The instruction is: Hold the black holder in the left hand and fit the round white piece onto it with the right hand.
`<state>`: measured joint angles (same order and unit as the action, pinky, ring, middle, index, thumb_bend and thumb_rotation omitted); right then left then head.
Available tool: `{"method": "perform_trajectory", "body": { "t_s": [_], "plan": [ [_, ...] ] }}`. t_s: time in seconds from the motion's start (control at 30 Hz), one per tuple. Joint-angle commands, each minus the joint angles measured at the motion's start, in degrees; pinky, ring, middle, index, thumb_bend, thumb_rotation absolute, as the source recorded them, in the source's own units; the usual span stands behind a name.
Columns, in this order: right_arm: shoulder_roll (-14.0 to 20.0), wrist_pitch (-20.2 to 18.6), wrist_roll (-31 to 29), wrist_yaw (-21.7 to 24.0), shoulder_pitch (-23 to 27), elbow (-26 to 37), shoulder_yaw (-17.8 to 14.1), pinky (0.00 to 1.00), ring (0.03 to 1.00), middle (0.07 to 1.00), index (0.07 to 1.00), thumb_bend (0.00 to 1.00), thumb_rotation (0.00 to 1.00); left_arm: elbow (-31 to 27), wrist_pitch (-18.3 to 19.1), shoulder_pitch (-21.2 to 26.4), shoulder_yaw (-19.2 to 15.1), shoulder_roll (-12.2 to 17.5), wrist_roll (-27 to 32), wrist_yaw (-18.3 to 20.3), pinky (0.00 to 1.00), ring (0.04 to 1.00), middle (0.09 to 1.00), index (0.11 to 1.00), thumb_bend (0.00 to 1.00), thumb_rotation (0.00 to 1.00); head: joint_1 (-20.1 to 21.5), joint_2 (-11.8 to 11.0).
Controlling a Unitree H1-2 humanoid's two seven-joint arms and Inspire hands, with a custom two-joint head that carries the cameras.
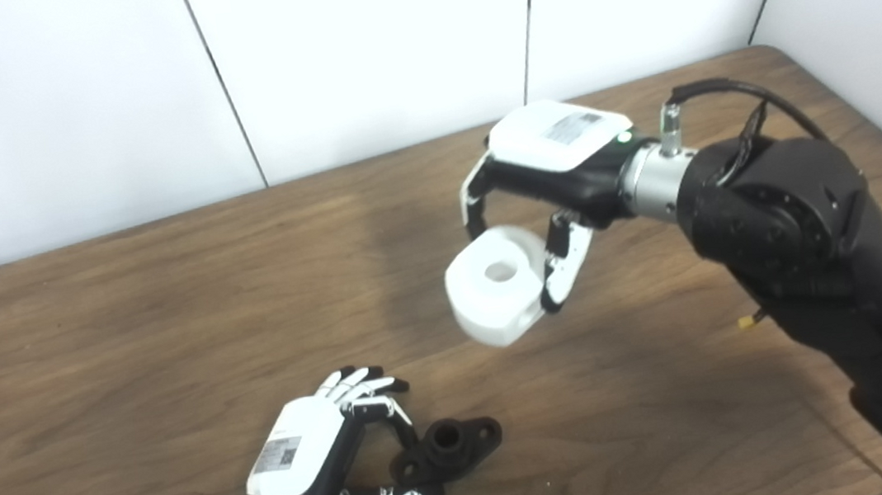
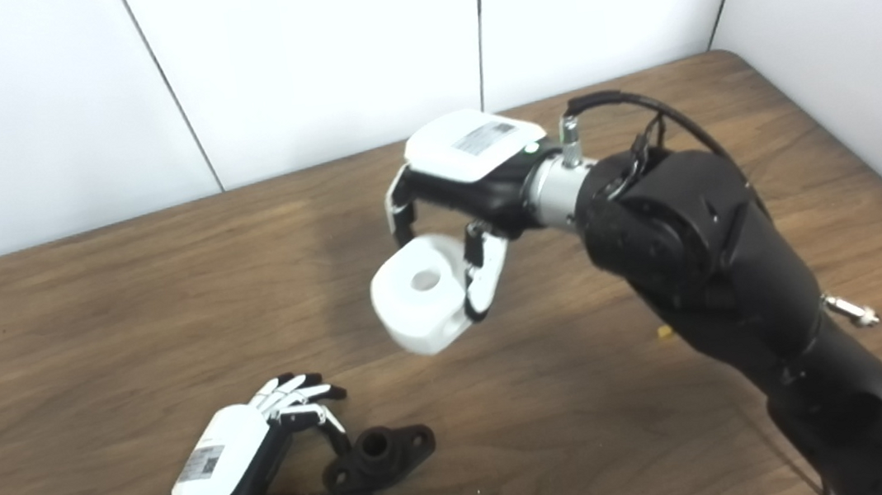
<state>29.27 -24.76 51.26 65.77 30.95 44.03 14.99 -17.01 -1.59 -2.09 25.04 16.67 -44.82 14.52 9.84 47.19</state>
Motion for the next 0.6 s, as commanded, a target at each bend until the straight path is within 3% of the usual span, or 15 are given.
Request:
{"method": "perform_trajectory", "body": {
  "t_s": [0.0, 0.3, 0.57],
  "plan": [
    [0.23, -0.34, 1.37, 1.69, 2.91, 2.83, -1.01, 0.96, 0.832, 0.746, 0.483, 0.53, 0.14, 1.42, 2.54, -0.88, 1.34, 0.66, -1.26, 4.75, 0.91, 0.878, 0.796, 0.486, 0.52, 0.06, -0.03, 0.54],
    [-0.91, -0.87, 0.41, 4.59, 3.63, 6.16, -0.44, 0.97, 0.855, 0.756, 0.483, 0.53, 0.14, 1.42, 2.31, -0.36, 1.51, 0.04, -1.5, 4.32, 0.9, 0.867, 0.79, 0.486, 0.52, 0.06, -1.67, 3.26],
    [-2.28, -1.3, -1.57, 3.54, 3.19, 6.98, -0.08, 0.95, 0.863, 0.752, 0.483, 0.52, 0.14, 0.47, 4.67, 0.36, 1.9, -0.76, -2.19, 6.48, 0.91, 0.877, 0.796, 0.486, 0.52, 0.06, -4.08, 4.5]
  ]
}}
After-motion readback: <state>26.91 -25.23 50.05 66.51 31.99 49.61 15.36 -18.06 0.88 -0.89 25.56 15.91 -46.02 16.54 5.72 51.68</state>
